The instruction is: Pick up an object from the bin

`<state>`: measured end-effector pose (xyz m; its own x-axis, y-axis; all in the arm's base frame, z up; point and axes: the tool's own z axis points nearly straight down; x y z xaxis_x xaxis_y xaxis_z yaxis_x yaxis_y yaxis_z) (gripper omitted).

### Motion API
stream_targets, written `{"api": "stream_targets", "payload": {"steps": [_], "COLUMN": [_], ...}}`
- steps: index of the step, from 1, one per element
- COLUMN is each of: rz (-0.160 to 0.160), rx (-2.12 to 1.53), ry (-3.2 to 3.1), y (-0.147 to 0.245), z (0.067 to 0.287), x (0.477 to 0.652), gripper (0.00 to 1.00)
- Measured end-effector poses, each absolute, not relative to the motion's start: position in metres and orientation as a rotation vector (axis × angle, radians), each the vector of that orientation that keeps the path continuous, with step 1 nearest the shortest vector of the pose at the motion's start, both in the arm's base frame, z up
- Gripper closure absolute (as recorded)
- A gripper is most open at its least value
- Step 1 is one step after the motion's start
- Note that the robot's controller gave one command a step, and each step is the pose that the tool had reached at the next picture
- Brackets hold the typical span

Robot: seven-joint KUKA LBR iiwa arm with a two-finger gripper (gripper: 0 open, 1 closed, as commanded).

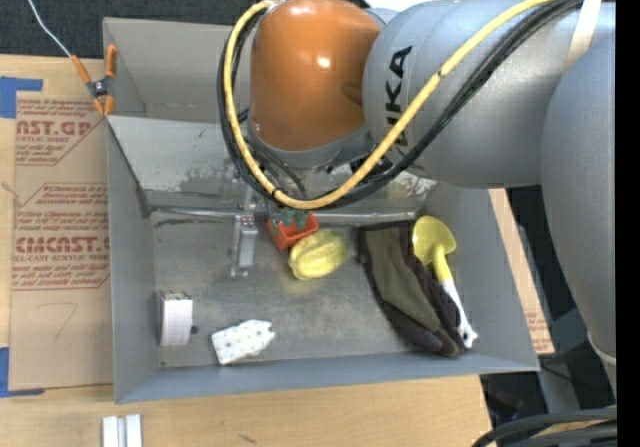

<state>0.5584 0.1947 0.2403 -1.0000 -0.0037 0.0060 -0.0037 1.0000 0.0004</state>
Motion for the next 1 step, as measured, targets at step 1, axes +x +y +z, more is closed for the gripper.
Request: {"api": "stream_targets", "payload": {"steps": [1], "rz": [-0.003], "rx": [0.001], "ry": [-3.143], "y": [0.1932], "z": [0.2455], "x": [0.5600], "gripper": [0.00]}}
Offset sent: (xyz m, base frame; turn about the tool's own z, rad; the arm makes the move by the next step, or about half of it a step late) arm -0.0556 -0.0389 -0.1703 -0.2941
